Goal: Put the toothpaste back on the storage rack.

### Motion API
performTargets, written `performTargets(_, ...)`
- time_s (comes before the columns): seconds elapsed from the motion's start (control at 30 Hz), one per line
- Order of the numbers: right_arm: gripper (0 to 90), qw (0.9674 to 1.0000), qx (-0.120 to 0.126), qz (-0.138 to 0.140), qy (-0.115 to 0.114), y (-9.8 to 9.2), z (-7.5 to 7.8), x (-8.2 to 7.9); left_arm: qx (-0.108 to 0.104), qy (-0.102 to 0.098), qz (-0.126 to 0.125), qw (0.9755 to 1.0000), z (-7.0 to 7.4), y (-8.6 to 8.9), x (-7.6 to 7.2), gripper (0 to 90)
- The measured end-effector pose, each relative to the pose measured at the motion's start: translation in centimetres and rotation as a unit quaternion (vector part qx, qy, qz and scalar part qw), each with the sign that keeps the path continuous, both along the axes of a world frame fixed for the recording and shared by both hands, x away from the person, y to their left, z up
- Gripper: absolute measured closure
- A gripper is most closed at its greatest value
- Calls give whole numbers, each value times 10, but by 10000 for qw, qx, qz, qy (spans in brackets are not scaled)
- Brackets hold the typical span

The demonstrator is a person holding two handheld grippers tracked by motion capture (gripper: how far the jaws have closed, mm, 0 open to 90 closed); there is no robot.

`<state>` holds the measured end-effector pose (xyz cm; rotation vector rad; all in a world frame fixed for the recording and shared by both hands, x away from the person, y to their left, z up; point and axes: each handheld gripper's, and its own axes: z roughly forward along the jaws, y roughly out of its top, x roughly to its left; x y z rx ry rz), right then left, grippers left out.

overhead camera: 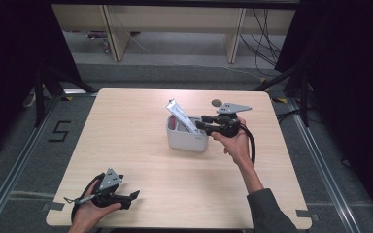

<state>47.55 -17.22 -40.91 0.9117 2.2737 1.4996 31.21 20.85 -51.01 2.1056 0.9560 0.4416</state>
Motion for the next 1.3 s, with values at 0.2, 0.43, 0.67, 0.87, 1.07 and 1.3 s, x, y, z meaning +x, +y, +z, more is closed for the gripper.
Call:
performTargets(0.2,533,10000,-11,-42,36,-11,0,-13,-5,2,21,10000,0,1,-1,163)
performTargets(0.43,465,9998,-112,-88,138,-19,0,-24,5,-32,37,10000,0,2,-2,163)
performTargets(0.67,398,9994,-52,-234,250,-23,-2,-32,-30,-16,37,10000,0,1,-2,163)
performTargets(0.87,322,9992,-181,-244,270,-26,-5,-39,24,-48,58,10000,-1,2,-1,163)
performTargets(1.07,265,9983,-175,-367,422,-29,-9,-46,-38,2,72,10000,0,2,-1,163)
performTargets(1.3,223,9978,-262,-477,391,-35,-12,-54,-76,-16,126,9999,0,2,0,163)
